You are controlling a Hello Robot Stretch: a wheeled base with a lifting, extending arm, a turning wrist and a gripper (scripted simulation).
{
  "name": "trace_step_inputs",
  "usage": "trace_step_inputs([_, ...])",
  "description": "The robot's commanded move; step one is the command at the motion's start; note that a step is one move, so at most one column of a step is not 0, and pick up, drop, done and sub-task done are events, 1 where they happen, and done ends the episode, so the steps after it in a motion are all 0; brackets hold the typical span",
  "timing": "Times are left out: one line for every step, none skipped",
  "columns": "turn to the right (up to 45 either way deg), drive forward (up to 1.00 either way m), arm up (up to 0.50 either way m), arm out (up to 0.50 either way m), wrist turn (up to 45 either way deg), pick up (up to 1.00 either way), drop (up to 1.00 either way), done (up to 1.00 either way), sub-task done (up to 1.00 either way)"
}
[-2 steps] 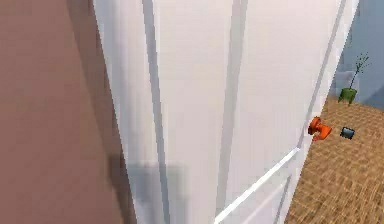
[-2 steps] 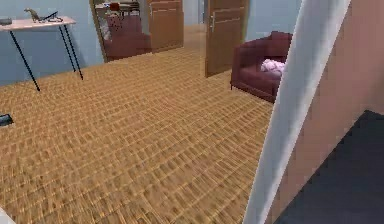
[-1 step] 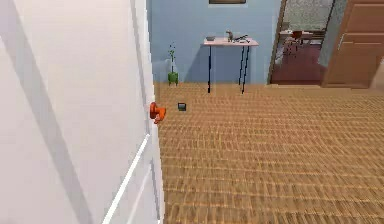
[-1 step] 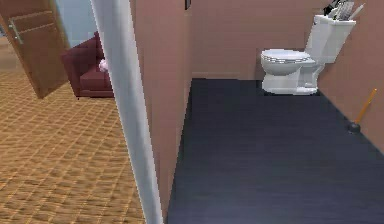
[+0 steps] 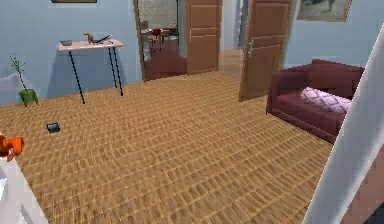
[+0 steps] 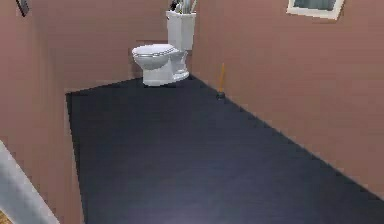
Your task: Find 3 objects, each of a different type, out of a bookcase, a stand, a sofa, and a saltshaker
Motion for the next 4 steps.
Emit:
trace_step_inputs([0.0,0.40,0.00,0.00,0.0,0.00,0.00,0.00,0.00])
trace_step_inputs([12.0,0.00,0.00,0.00,0.0,0.00,0.00,0.00,0.00])
trace_step_inputs([0.0,0.25,0.00,0.00,0.0,0.00,0.00,0.00,0.00])
trace_step_inputs([36.0,0.00,0.00,0.00,0.0,0.00,0.00,0.00,0.00])
